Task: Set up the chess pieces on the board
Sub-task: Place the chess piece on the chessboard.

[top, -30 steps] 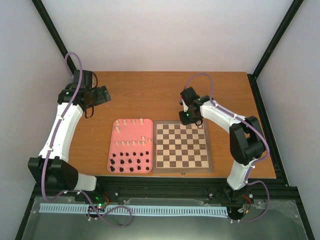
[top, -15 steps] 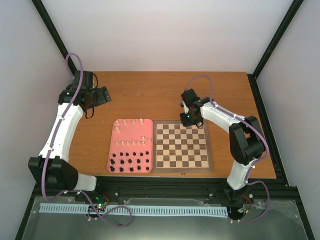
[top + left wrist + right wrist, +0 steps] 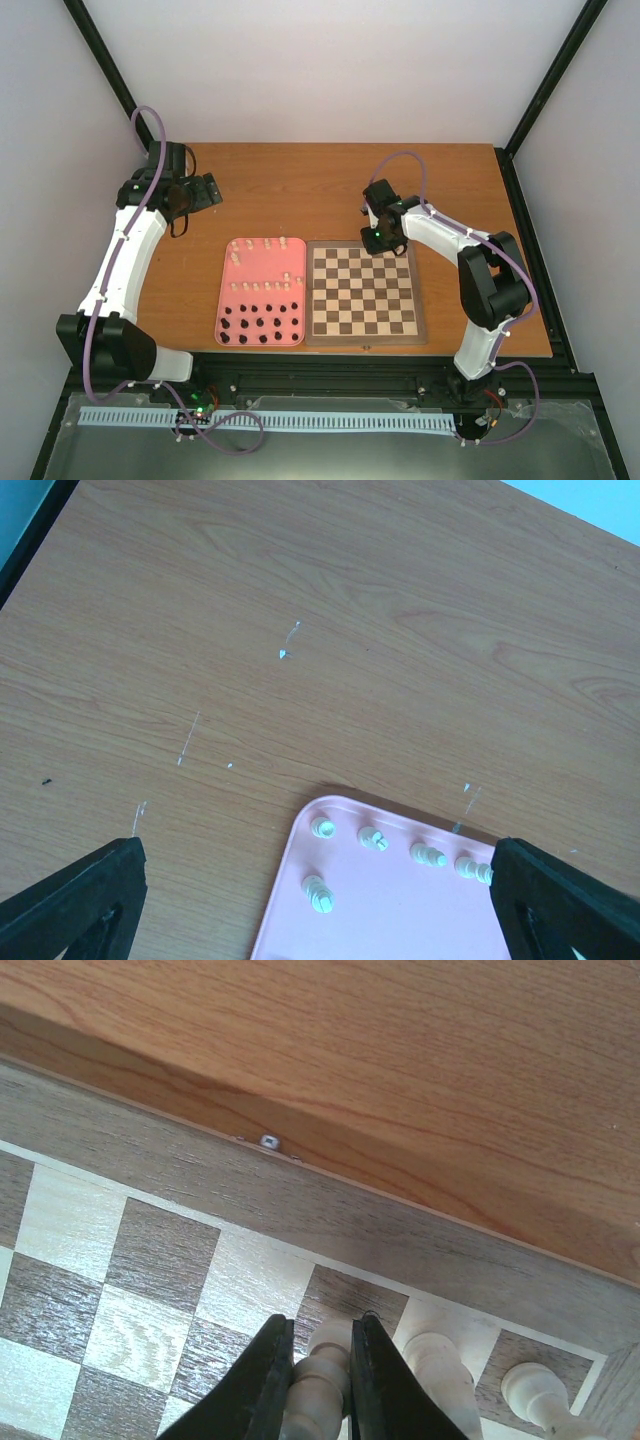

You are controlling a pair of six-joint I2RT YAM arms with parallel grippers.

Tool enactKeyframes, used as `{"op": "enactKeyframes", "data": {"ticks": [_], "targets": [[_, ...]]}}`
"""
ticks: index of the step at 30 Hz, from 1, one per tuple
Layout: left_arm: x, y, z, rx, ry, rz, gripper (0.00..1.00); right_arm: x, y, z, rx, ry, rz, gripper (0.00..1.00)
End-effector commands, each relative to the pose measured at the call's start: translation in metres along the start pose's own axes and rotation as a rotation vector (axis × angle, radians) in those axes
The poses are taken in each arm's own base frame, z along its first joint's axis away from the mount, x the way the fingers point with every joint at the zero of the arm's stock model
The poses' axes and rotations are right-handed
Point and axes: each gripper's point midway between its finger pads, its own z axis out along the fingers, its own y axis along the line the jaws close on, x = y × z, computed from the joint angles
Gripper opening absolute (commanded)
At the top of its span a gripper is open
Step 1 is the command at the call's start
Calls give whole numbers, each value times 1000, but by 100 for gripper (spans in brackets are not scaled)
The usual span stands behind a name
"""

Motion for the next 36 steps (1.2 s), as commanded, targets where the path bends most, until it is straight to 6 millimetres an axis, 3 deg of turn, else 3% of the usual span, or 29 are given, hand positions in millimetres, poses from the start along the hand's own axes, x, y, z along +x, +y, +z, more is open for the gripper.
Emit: {"op": "enactKeyframes", "data": {"ticks": [1, 18, 30, 36], "targets": [[-6, -2, -5, 15, -22, 6, 96, -4, -5, 1, 8, -17, 5, 15], [-4, -1, -6, 15, -24, 7, 96, -1, -5, 2, 4, -5, 5, 21], [-1, 1, -6, 14, -22, 6, 96, -1, -6, -2, 15, -10, -1, 21], [0, 1, -6, 14, -23, 5, 96, 1, -8, -3, 21, -6, -3, 16]]}}
